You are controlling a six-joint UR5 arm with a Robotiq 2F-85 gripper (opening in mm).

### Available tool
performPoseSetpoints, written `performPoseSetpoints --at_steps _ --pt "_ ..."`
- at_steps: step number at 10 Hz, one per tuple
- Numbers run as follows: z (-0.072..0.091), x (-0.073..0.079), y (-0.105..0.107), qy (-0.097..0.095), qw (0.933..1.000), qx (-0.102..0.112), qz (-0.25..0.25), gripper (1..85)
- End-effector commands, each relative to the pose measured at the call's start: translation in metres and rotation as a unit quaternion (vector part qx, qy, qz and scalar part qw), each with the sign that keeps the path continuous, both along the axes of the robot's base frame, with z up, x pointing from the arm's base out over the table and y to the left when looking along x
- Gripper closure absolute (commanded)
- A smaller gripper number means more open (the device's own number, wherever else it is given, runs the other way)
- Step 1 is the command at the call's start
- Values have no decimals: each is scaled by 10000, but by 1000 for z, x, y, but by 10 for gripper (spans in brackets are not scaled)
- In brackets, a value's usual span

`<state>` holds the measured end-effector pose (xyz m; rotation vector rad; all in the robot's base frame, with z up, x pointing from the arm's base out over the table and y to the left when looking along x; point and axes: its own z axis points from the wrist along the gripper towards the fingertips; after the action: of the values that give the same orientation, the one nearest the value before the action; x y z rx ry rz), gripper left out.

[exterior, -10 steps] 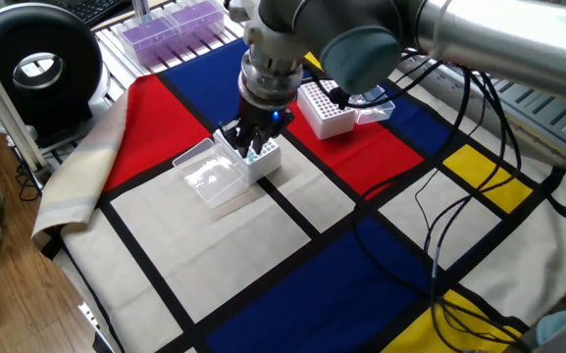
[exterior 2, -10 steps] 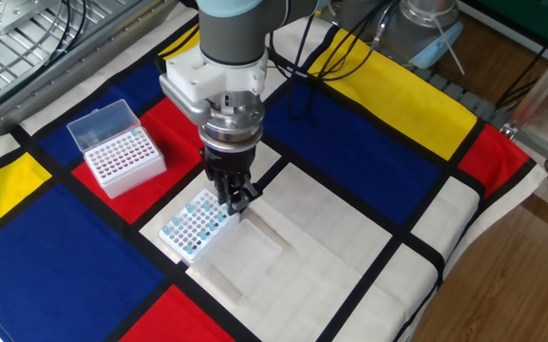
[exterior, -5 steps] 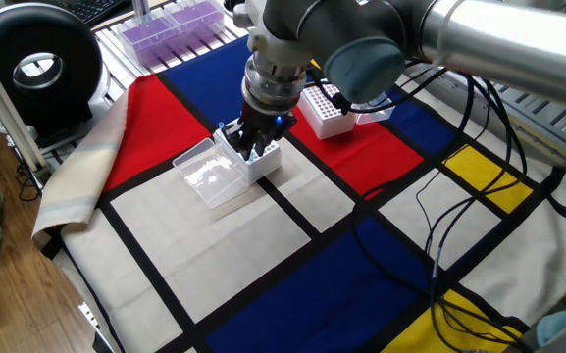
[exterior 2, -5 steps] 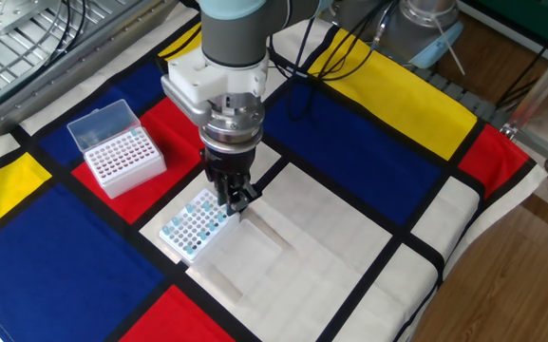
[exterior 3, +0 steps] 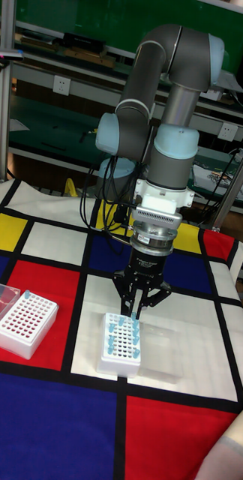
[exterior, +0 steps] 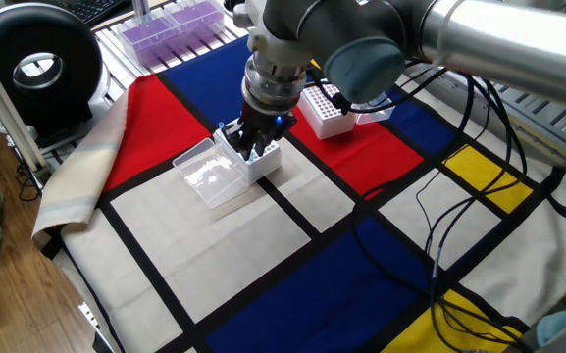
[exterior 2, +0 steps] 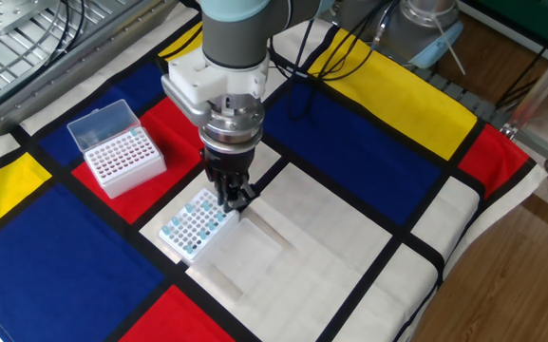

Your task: Transfer all medium pipette tips from one holder to another

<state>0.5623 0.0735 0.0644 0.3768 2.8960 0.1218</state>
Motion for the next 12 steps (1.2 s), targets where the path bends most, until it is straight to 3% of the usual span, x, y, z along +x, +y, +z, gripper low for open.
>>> performPoseSetpoints --at_steps 1,3,7,12 --pt "3 -1 -1 63 9998 -3 -197 693" --pt "9 1 -2 146 9988 -46 -465 843" --pt "14 4 -4 182 9982 -121 -556 847" --pt "46 6 -17 491 9969 -228 -564 847"
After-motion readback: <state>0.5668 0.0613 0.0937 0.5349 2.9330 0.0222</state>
